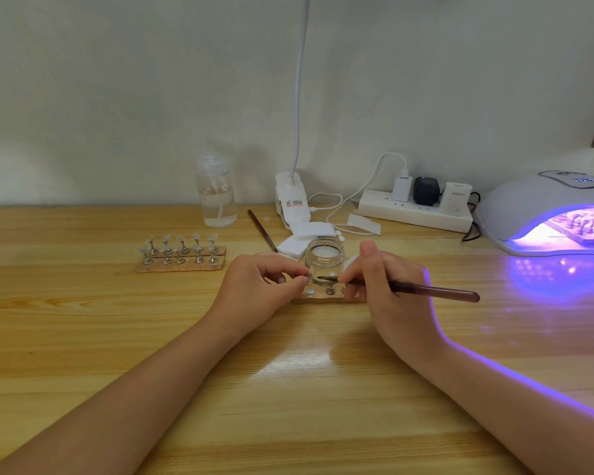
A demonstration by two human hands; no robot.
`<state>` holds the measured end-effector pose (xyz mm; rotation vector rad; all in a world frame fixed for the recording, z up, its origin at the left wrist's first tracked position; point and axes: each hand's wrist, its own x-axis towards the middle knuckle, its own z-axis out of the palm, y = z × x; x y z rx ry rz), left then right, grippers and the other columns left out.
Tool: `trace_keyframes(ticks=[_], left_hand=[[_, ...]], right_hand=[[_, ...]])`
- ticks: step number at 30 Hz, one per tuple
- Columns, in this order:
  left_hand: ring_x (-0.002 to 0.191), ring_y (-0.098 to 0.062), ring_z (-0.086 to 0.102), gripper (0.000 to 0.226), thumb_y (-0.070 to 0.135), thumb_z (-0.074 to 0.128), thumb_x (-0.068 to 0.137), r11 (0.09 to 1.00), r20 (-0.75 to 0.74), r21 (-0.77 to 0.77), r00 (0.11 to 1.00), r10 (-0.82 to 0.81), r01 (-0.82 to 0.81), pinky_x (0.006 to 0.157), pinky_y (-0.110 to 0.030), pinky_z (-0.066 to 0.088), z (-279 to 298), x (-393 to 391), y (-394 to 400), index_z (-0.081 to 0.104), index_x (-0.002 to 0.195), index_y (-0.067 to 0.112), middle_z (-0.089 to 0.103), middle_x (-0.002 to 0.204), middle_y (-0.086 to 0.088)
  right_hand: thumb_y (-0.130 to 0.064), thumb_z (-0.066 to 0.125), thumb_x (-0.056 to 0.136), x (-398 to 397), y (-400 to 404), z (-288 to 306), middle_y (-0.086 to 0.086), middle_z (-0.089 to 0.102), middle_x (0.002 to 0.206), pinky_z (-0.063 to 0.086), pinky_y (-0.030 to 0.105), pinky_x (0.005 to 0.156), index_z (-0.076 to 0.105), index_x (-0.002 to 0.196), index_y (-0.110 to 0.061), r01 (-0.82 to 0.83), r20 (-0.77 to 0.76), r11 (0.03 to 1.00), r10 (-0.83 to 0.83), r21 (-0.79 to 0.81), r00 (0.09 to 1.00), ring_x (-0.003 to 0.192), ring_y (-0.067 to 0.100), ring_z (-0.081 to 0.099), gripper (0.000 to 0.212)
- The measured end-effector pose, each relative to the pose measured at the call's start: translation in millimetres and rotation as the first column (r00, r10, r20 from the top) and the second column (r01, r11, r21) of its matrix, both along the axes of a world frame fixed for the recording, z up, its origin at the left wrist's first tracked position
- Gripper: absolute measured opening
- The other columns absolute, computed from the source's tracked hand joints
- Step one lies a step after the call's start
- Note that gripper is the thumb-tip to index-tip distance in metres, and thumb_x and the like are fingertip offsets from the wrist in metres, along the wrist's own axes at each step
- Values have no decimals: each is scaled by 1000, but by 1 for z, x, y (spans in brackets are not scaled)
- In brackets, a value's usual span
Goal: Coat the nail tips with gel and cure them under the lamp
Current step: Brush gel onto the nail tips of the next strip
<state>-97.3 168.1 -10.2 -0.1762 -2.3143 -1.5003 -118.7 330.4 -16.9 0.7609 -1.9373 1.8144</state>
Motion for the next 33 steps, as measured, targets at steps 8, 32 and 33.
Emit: trace_keyframes(ticks=[8, 32, 33], left_hand=[[57, -3, 50, 27, 3, 73, 72, 1000, 3, -12, 1000, 10, -10, 53, -8, 39, -1, -1, -1, 70, 69, 29, 69, 73, -4], [61, -8, 54, 24, 6, 73, 73, 1000, 19, -7, 999, 26, -26, 54, -11, 41, 1, 1, 0, 70, 70, 30, 71, 75, -6], [61, -8, 54, 23, 7, 73, 73, 1000, 20, -8, 999, 26, -26, 54, -11, 41, 1, 1, 0, 70, 71, 30, 71, 76, -7]], right_hand=[[-37, 41, 91, -1, -2, 2, -7, 60, 57, 39, 7, 54, 62, 67, -23, 24, -111, 989, -8, 146, 994, 53, -2, 56, 35], [-40, 43, 88, 0, -1, 1, -4, 62, 54, 43, 12, 53, 65, 65, -20, 4, -23, 997, -2, 72, 1000, 52, 1, 58, 38], [-40, 43, 87, 1, -1, 2, -3, 62, 54, 43, 12, 52, 65, 64, -18, -1, -4, 998, 1, 57, 1000, 51, 2, 58, 40]])
